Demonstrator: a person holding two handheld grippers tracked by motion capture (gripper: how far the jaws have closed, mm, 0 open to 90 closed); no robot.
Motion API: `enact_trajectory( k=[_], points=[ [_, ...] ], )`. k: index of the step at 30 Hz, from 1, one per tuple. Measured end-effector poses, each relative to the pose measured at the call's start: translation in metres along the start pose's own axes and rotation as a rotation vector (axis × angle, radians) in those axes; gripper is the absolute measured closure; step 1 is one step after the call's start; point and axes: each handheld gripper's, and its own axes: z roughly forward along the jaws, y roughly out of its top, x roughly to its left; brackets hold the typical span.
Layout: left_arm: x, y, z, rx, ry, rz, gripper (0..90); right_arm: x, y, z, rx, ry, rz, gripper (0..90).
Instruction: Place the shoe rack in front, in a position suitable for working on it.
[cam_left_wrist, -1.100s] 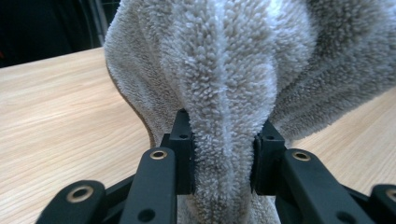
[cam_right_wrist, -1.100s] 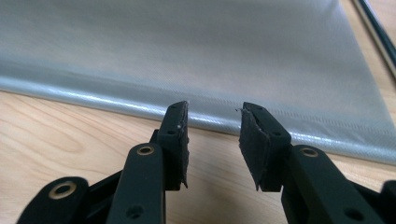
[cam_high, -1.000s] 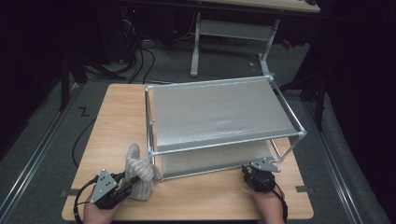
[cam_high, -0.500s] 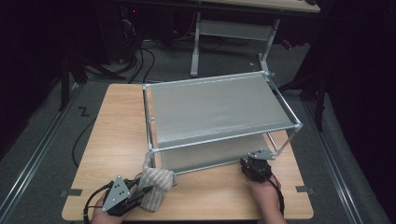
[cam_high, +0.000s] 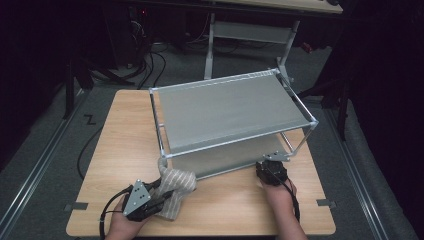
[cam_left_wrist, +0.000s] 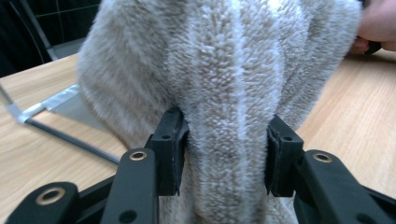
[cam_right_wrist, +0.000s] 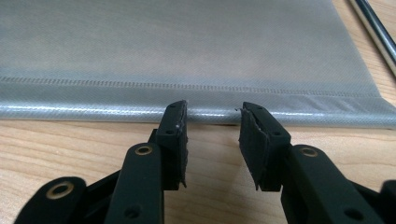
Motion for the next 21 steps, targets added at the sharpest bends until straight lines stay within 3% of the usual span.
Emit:
enact_trajectory(
  k=[6,8,11,14,16,21],
  points=[
    [-0.002,0.003,0.012,0.004,-0.017,0.010,59.7,0.002,0.001,0.000,0.004,0.009,-0.006,61.7],
    [-0.005,0.003,0.009,0.001,-0.012,0.019,60.2,0.003,0.001,0.000,0.003,0.010,-0.011,61.5],
    [-0.001,-0.002,-0.005,-0.014,0.004,0.000,63.1,0.003,0.001,0.000,0.006,0.015,-0.014,61.2],
    [0.012,-0.011,-0.025,-0.017,0.077,-0.015,68.2,0.002,0.000,-0.002,0.008,0.022,-0.014,61.0],
    [0.027,-0.014,-0.038,-0.038,0.141,-0.060,70.8,0.001,-0.002,-0.002,0.002,0.023,-0.012,61.0],
    [0.046,-0.017,-0.044,-0.048,0.273,-0.114,72.1,0.001,-0.005,-0.008,-0.011,0.026,-0.008,61.0]
  ],
)
